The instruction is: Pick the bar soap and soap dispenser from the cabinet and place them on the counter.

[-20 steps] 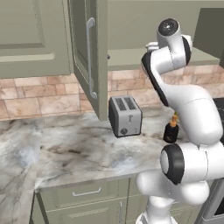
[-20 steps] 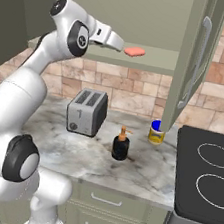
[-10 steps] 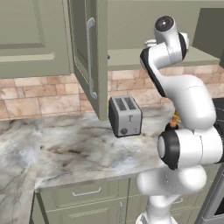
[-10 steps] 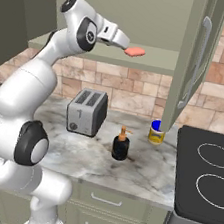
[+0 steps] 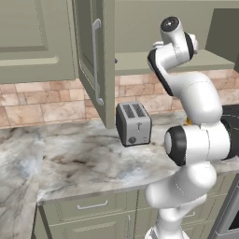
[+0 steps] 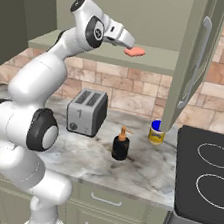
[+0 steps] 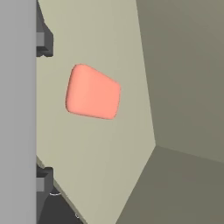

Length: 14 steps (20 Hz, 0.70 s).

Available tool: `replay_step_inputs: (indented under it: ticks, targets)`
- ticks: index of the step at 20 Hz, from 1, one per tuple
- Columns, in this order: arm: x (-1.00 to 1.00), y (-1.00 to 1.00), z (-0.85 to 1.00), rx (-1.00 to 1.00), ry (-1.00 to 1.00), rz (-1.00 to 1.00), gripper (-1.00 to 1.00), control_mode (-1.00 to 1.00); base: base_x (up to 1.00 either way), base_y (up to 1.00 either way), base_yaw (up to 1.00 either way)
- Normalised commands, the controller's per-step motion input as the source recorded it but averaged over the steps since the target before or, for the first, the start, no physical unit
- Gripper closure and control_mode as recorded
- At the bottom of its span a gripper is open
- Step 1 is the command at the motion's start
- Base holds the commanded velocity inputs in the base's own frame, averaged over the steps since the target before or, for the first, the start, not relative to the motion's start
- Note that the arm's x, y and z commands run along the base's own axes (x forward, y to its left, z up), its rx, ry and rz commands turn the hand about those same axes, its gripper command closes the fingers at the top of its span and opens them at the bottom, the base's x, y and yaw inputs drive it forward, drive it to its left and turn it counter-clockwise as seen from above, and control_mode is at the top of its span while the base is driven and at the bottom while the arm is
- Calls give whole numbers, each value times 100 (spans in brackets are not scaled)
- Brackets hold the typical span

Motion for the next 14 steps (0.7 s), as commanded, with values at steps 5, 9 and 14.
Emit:
replay_step_inputs:
  ticks: [5,9,14]
  targets:
    - [35,-13,-6,0,0,-4,-100,-100,0,0,0]
    - [33,-10,-5,0,0,-4,-100,-100,0,0,0]
    - [26,-10,-5,0,2,-7,-100,-100,0,0,0]
